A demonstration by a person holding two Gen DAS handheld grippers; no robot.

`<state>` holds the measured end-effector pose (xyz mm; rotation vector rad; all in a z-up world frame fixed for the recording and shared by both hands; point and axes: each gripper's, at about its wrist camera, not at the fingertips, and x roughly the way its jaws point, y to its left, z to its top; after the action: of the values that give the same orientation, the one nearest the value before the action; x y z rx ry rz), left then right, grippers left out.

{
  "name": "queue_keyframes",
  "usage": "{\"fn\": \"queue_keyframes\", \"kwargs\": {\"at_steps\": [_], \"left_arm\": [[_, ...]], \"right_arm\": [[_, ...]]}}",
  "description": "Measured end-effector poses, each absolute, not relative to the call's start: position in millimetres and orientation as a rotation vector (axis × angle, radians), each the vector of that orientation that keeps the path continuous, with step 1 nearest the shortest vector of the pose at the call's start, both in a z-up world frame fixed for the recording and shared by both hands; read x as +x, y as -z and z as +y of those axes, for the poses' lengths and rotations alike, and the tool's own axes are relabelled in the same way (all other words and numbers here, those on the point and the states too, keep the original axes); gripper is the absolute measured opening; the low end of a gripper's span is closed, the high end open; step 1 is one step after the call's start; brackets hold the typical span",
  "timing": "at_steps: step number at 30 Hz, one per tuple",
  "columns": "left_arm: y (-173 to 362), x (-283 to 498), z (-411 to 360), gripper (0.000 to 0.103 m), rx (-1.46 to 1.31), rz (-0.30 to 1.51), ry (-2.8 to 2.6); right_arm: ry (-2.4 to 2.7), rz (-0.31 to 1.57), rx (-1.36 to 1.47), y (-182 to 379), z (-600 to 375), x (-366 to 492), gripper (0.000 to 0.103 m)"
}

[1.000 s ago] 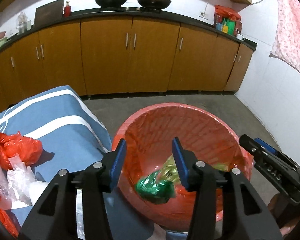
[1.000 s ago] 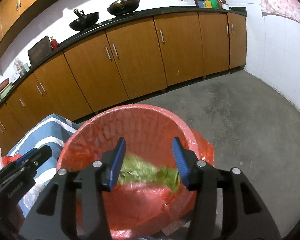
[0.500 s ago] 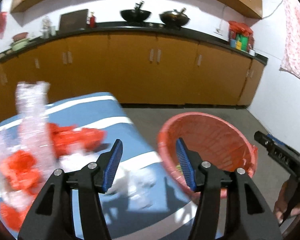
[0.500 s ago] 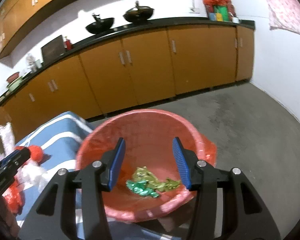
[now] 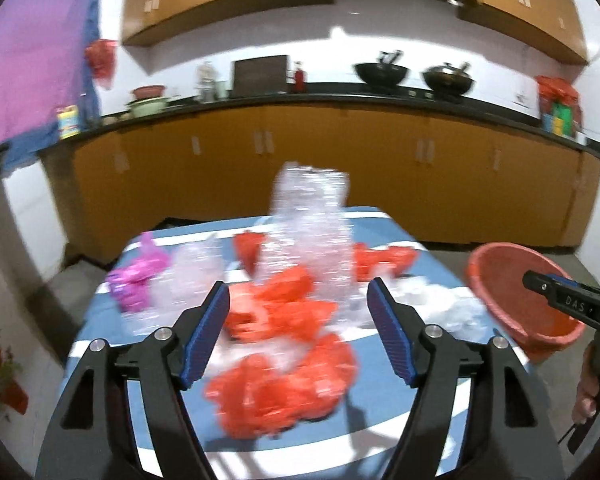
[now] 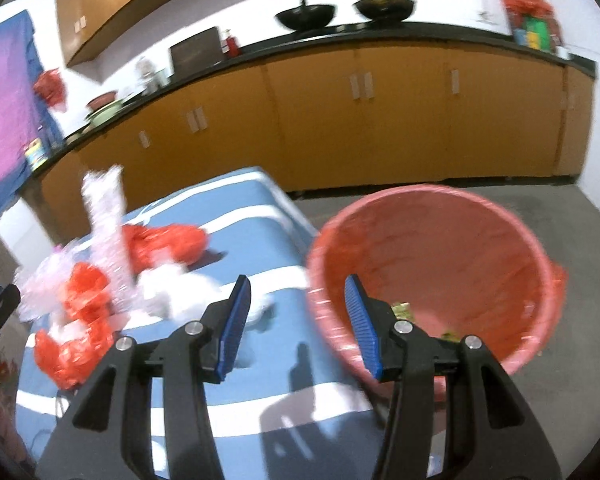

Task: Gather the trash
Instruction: 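Move both open grippers back from the basket to the table, then close the right gripper on the white plastic bag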

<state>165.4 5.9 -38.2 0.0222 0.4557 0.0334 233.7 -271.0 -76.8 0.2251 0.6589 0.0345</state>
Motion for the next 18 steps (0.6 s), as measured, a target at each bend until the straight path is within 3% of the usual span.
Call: {"fn": "queue_keyframes", "kwargs": {"at_steps": [10, 18], "left_arm": [[63, 163, 61, 0.085, -0.049, 0.491, -0.120], [84, 163, 77, 0.090, -0.059, 0.534, -0.120]], "right_arm": [[-0.111, 0.703, 0.112, 92, -208, 268, 0.080], [-0.106, 0.757, -0.006, 109, -179, 292, 0.085]]}}
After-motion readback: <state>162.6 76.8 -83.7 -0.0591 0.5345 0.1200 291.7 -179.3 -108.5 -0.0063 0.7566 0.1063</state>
